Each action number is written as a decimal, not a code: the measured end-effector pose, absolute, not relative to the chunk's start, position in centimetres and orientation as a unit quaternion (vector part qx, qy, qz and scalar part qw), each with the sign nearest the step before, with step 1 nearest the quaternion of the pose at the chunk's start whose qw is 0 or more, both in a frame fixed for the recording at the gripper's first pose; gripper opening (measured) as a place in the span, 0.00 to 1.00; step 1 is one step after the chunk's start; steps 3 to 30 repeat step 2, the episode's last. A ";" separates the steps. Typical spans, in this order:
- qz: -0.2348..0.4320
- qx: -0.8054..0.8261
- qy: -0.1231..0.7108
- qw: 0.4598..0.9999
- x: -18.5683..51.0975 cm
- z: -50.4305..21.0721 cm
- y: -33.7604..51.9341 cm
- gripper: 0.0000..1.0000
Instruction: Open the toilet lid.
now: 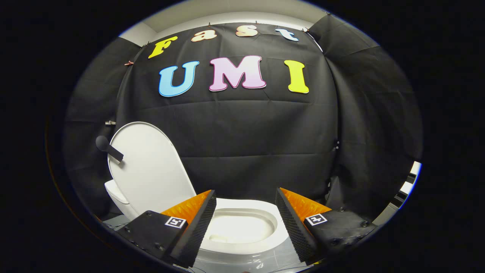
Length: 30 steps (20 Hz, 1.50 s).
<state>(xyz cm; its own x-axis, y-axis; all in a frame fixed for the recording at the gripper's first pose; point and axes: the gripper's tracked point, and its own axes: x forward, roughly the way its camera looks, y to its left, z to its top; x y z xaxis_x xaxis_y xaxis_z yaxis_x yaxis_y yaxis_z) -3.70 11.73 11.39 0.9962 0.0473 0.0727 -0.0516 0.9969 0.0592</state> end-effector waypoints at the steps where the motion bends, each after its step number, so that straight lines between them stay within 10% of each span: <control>1: 0.026 0.030 -0.033 0.999 -3.7 11.2 11.8 0.98; 30: 0.025 0.031 -0.034 0.999 -3.7 11.2 11.7 0.98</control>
